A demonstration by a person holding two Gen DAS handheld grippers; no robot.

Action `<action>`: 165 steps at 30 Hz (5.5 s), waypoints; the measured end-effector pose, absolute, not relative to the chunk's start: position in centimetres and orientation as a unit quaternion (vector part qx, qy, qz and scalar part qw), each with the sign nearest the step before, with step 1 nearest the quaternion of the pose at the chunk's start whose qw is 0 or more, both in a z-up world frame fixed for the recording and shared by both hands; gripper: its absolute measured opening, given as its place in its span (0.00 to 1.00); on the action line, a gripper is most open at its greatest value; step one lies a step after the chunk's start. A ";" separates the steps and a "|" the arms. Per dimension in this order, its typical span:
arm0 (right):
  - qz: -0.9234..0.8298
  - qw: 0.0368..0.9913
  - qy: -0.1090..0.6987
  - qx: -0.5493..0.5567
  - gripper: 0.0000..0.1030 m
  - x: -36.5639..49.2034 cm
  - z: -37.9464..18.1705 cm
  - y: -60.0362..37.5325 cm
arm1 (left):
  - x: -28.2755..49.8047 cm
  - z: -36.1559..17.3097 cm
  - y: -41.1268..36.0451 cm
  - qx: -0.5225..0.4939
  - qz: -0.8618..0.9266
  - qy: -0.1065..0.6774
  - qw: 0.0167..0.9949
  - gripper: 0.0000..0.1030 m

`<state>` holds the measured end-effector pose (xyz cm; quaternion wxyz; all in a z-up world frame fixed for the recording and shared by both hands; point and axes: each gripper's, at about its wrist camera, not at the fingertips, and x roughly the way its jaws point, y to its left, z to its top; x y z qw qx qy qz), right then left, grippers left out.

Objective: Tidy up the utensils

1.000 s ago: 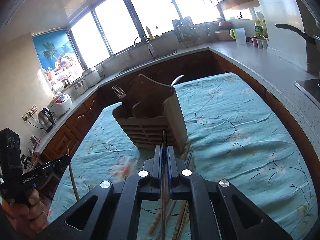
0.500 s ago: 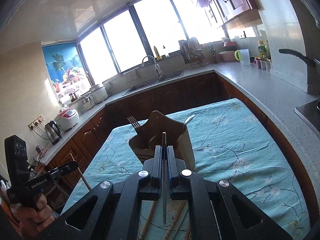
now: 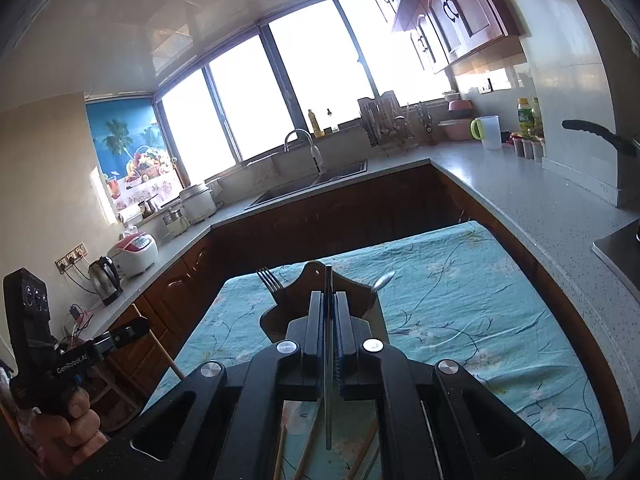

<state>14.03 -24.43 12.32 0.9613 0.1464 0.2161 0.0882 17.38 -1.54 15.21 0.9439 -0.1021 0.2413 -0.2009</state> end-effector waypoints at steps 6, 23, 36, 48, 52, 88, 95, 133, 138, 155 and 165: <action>0.081 0.967 0.189 0.149 0.04 15.8 14.5 -24.9 | 19.4 18.5 -2.1 -0.096 -0.202 0.200 0.954 0.04; 0.042 0.977 0.167 0.127 0.04 22.9 14.0 -24.2 | 28.3 17.0 -3.5 -0.134 -0.166 0.174 0.961 0.04; 0.041 0.966 0.219 0.132 0.04 23.9 8.1 -23.9 | 29.4 10.9 -4.6 -0.114 -0.151 0.235 0.953 0.05; 0.041 0.960 0.235 0.146 0.05 24.5 8.2 -24.6 | 29.8 11.1 -4.4 -0.118 -0.152 0.248 0.950 0.06; 0.046 0.957 0.242 0.155 0.09 24.7 8.0 -24.8 | 29.8 11.1 -4.3 -0.120 -0.154 0.257 0.947 0.08; 0.026 0.930 0.304 0.204 0.89 10.0 -0.5 -26.2 | 15.6 0.8 -1.3 -0.120 -0.109 0.382 0.910 0.71; 0.006 0.927 0.329 0.181 0.81 10.3 -1.6 -26.3 | 16.0 0.4 -3.0 -0.104 -0.122 0.394 0.905 0.71; 0.005 0.886 0.457 0.081 0.18 18.8 -7.1 -23.9 | 25.0 -5.3 -11.9 -0.015 -0.167 0.492 0.854 0.22; -0.001 0.890 0.454 0.039 0.18 19.5 -7.4 -22.8 | 25.0 -5.4 -13.1 0.012 -0.162 0.485 0.859 0.09; 0.029 0.901 0.412 0.132 0.04 16.5 -3.2 -25.2 | 21.9 -1.4 -9.7 -0.043 -0.201 0.451 0.868 0.05; 0.055 0.920 0.352 0.164 0.04 12.6 2.2 -25.8 | 18.3 4.4 -6.0 -0.079 -0.222 0.390 0.890 0.05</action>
